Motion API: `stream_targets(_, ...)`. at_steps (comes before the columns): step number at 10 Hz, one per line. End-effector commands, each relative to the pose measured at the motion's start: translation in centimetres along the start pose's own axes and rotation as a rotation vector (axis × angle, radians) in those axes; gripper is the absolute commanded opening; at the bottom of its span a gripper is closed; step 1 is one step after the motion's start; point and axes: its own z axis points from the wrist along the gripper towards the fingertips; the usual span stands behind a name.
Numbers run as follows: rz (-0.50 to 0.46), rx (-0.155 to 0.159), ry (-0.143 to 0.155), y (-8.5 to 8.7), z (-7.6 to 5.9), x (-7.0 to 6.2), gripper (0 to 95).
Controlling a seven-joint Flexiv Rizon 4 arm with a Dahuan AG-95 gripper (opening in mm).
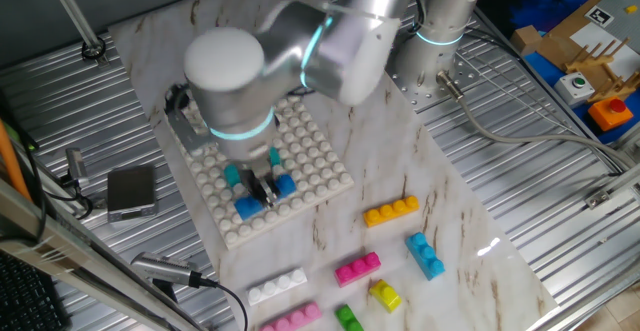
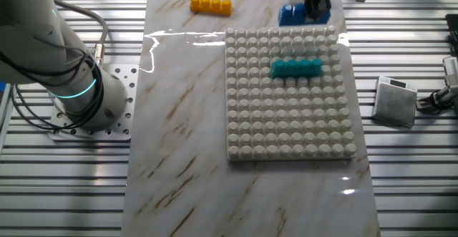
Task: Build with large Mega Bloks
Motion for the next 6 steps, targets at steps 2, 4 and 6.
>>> stream_targets(2,-0.026,-0.003,0.003,-4.1,0.1,0.4,0.0)
stream_targets(4,-0.043,-0.002,0.003,-5.2,0.0,0.6,0.0)
stream_targets(6,-0.048,0.0,0.002,-5.8,-0.5,1.0,0.0)
